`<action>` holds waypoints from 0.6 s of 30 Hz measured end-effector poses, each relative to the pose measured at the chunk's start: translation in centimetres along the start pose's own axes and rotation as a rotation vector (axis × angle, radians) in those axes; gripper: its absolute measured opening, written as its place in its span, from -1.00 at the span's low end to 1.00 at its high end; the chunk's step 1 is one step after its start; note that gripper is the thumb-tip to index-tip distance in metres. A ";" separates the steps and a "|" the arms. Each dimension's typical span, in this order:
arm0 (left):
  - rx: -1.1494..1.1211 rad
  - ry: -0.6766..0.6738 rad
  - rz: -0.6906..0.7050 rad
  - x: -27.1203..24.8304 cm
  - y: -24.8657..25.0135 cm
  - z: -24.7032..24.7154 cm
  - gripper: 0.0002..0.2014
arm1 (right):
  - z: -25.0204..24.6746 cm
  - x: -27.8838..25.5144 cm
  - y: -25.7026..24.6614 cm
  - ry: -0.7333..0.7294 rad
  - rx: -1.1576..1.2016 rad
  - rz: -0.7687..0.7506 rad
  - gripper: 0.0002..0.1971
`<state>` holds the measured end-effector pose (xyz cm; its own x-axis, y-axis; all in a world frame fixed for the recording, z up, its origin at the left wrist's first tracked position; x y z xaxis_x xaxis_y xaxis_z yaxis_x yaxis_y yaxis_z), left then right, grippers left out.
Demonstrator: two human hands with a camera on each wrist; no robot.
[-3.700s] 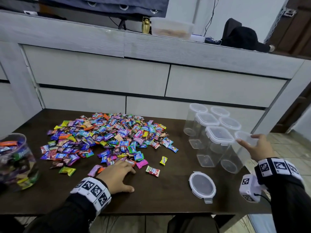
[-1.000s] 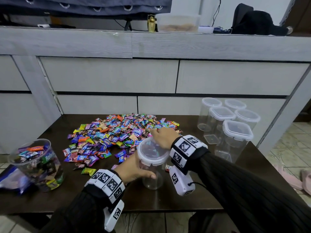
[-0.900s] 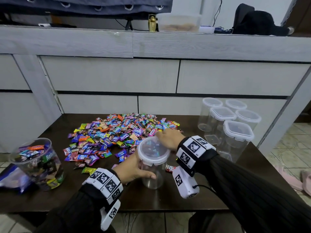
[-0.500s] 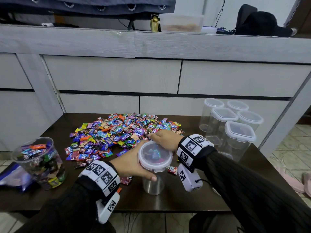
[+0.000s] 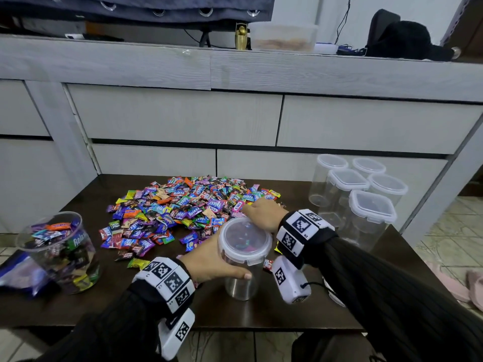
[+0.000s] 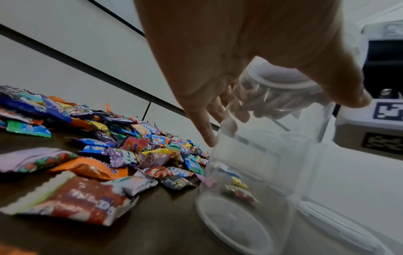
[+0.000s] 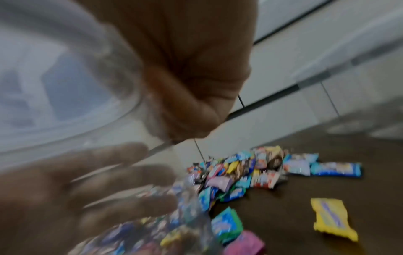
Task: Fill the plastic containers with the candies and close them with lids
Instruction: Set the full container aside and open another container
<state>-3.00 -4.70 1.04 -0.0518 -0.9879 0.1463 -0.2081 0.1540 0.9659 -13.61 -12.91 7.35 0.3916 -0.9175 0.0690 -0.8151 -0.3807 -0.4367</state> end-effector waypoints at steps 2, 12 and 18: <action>-0.009 0.002 0.009 -0.1 0.2 0.0 -0.09 | 0.3 -0.2 0.2 0.037 0.037 0.063 -0.70; 0.162 -0.079 -0.040 -0.7 0.1 -0.8 -0.08 | -0.5 0.3 -1.1 0.163 0.122 -0.049 -0.54; 0.216 0.101 0.078 -0.2 0.9 -0.9 -0.03 | -1.0 0.0 -0.1 0.162 0.190 -0.017 -0.46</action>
<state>-2.28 -4.42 2.12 0.0196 -0.9680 0.2500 -0.4113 0.2201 0.8845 -13.99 -13.00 8.28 0.3187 -0.9233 0.2142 -0.7078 -0.3821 -0.5941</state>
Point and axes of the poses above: each hand's wrist, its own x-axis towards the middle knuckle, its own z-axis out of the palm, y = z × x, the point moved 5 cm from there along x, towards the middle knuckle, and after that the axes turned 15 degrees about y, right-handed, at the moved point
